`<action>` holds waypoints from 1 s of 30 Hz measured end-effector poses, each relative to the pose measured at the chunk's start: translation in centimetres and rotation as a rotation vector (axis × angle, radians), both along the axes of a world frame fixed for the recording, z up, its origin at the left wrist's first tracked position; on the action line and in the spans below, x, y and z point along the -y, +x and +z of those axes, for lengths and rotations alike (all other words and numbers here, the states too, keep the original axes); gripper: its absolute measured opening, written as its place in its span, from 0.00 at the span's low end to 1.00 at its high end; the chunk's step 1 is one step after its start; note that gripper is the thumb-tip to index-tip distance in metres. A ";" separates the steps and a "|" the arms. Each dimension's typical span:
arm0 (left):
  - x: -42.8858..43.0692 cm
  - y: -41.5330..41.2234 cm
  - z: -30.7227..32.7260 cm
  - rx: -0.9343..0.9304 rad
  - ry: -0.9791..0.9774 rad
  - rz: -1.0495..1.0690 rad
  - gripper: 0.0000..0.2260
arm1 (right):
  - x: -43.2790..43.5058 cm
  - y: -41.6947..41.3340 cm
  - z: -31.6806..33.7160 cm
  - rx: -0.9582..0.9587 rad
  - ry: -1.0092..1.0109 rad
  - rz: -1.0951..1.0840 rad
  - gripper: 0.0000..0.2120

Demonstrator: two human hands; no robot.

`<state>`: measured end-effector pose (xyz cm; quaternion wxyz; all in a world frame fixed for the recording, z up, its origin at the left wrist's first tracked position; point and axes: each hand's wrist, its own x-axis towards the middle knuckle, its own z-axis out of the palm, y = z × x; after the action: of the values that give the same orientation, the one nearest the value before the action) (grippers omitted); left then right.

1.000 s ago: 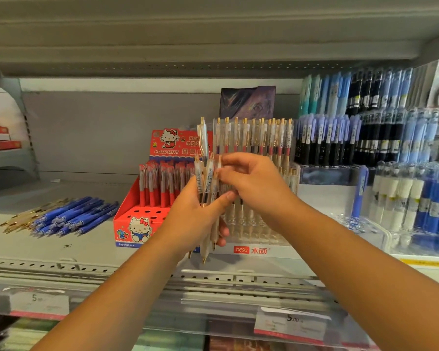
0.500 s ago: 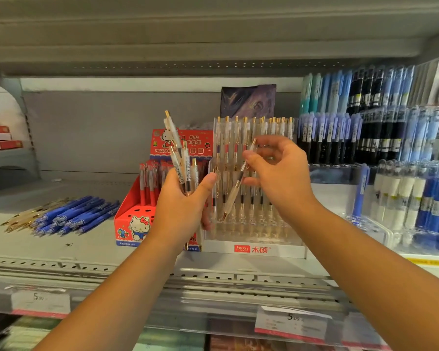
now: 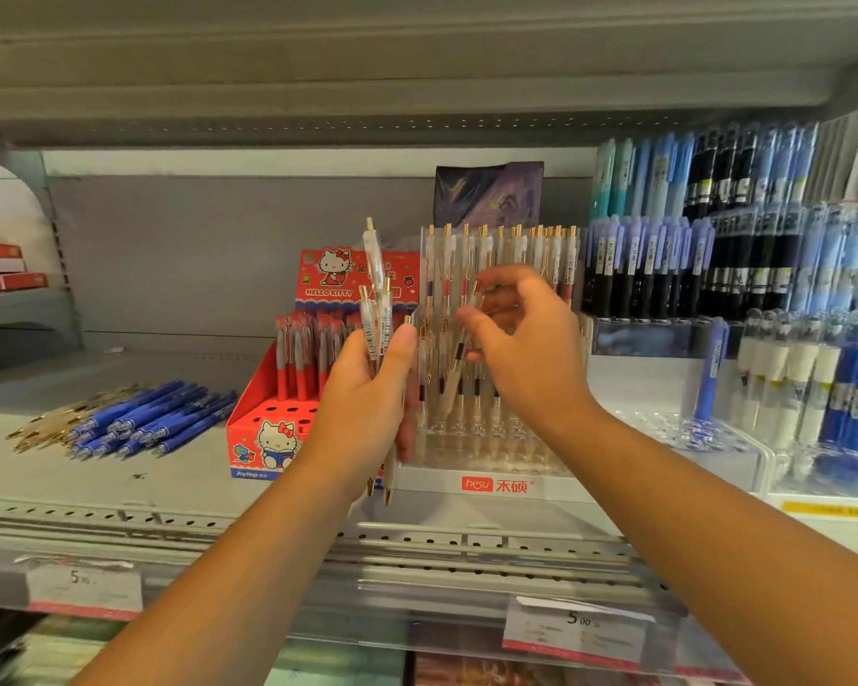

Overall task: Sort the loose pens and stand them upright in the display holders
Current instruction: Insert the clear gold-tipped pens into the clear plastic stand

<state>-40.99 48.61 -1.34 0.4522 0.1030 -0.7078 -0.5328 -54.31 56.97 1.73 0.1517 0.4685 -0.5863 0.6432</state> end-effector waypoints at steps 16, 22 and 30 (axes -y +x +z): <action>0.2 -0.1 -0.2 0.006 0.022 -0.030 0.09 | 0.5 0.8 -0.8 -0.179 0.303 -0.100 0.15; 0.2 -0.1 -0.2 0.009 0.019 -0.021 0.09 | 0.6 0.7 -0.8 -0.168 0.394 -0.117 0.10; 0.1 0.0 -0.3 0.051 -0.052 -0.039 0.07 | -0.2 0.5 -0.8 -0.270 0.439 -0.224 0.12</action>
<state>-41.02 48.50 -1.64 0.4259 0.0909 -0.7345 -0.5204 -53.79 57.20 0.93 0.1937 0.5039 -0.7342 0.4117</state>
